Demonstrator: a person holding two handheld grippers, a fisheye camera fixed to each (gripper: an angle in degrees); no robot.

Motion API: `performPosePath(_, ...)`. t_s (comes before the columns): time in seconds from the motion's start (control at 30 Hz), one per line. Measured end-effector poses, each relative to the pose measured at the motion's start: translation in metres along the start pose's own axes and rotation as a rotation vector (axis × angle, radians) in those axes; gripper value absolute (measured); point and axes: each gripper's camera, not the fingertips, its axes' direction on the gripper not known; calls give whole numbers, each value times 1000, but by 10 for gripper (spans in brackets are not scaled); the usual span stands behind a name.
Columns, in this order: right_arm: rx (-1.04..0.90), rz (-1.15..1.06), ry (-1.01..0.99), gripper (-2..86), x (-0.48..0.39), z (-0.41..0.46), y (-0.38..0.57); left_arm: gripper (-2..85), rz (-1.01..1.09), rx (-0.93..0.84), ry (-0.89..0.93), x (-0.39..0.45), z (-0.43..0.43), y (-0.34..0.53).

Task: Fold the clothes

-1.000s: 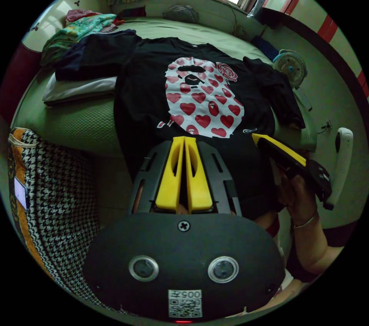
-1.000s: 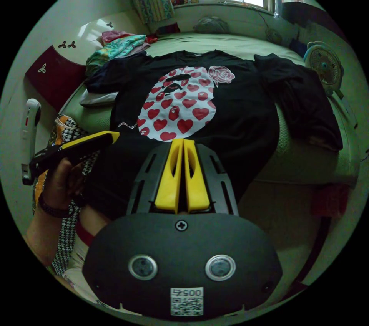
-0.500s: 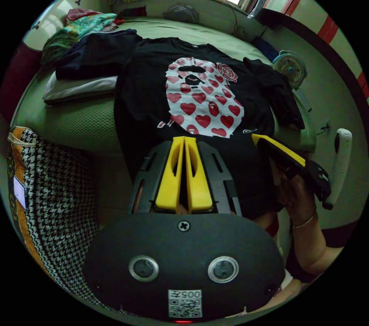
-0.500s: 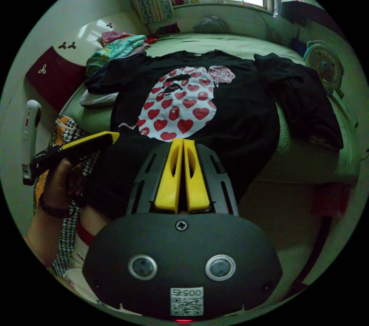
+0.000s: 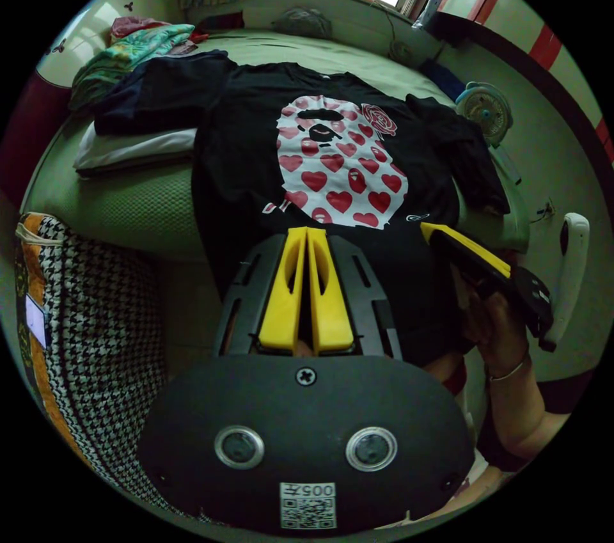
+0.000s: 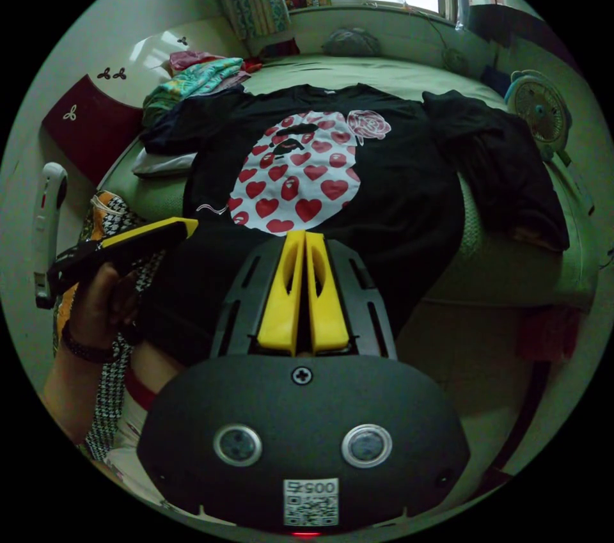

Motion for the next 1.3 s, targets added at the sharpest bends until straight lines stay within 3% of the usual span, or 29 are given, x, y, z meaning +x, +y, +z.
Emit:
performPosePath(0.73,7,-11,11,-9,51,-25,-55,-6,-5,-73,44,61,73,-108)
performPosePath(1.07,-36,8,-30,-9,88,-36,-100,-3,135,-10,101,123,102,-200)
performPosePath(1.3,15,102,48,-10,142,-52,-131,-2,315,-101,156,196,178,-275)
